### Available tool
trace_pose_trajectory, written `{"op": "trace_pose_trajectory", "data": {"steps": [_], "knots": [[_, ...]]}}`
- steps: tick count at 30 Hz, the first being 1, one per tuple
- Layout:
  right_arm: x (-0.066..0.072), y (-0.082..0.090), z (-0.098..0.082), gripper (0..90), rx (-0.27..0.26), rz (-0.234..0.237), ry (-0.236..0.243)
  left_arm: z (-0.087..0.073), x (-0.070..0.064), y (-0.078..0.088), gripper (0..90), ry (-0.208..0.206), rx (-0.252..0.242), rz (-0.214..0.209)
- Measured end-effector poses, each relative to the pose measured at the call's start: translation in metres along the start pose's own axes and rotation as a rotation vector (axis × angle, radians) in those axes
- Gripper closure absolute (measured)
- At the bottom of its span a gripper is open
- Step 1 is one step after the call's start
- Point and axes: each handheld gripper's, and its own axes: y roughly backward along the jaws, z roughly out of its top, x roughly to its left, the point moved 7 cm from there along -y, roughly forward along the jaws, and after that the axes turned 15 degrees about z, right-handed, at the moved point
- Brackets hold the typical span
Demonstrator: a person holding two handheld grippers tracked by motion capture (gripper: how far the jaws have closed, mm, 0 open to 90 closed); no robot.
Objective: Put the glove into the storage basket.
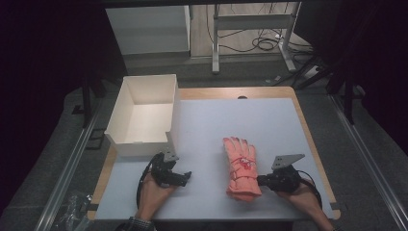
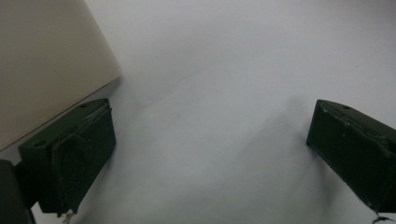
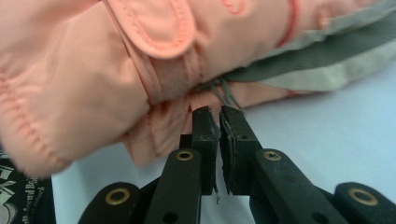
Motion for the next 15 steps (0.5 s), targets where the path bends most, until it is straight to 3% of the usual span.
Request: {"op": "trace_pose_trajectory", "data": {"steps": [6, 15], "knots": [[0.002, -0.014, 0.008, 83.5, -0.004, 0.015, 0.011, 0.000, 0.000, 0.000, 1.1, 0.000, -0.001, 0.000], [0.002, -0.033, 0.022, 83.4, -0.013, 0.000, 0.012, 0.000, 0.000, 0.000, 1.0, -0.003, 0.000, 0.001]]}}
